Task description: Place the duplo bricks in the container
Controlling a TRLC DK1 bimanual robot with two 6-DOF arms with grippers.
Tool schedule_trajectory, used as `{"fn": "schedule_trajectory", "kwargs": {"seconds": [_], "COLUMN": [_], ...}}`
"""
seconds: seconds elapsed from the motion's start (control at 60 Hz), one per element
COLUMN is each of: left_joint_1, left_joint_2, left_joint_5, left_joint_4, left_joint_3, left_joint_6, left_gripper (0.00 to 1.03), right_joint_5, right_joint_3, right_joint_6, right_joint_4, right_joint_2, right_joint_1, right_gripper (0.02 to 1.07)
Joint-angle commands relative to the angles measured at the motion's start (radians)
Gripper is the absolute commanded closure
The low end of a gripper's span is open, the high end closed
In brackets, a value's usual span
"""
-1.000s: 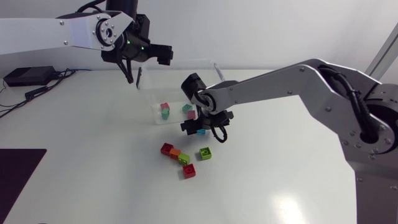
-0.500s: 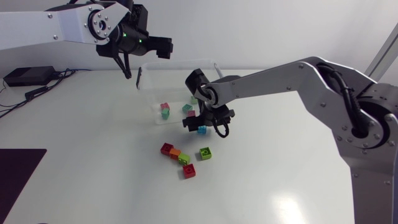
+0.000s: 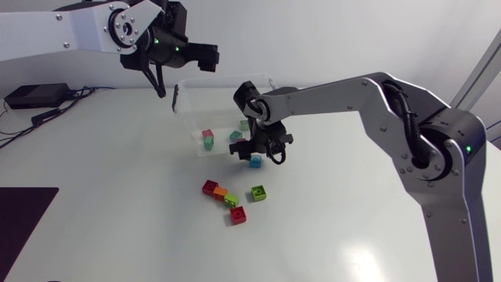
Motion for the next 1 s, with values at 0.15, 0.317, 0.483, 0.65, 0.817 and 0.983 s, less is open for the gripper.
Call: {"fn": "schedule_trajectory", "kwargs": {"seconds": [0.15,0.317,0.483,0.65,0.817,0.983], "left_joint_1": [-0.002,-0.007,-0.007,-0.005,-0.005,-0.03], "left_joint_2": [-0.038,-0.047,-0.068,-0.139,-0.243,-0.32], "left_joint_5": [-0.007,-0.007,-0.007,0.011,0.099,0.169], "left_joint_4": [0.003,0.003,0.003,-0.048,-0.154,-0.172], "left_joint_3": [-0.042,-0.055,-0.078,-0.126,-0.25,-0.439], "left_joint_6": [-0.016,-0.018,-0.012,0.025,0.117,0.263], "left_gripper": [0.06,0.06,0.06,0.05,0.06,0.06], "right_joint_5": [-0.018,-0.044,-0.053,-0.05,-0.038,-0.037], "right_joint_3": [0.017,-0.026,-0.076,-0.228,-0.382,-0.385], "right_joint_6": [0.022,0.028,0.028,0.016,-0.014,-0.03], "right_joint_4": [-0.024,-0.005,0.016,0.096,0.143,0.122], "right_joint_2": [0.039,0.019,-0.007,-0.132,-0.329,-0.469], "right_joint_1": [-0.007,-0.008,-0.008,-0.007,-0.016,-0.031], "right_gripper": [0.58,0.66,0.68,0.72,0.72,0.72]}}
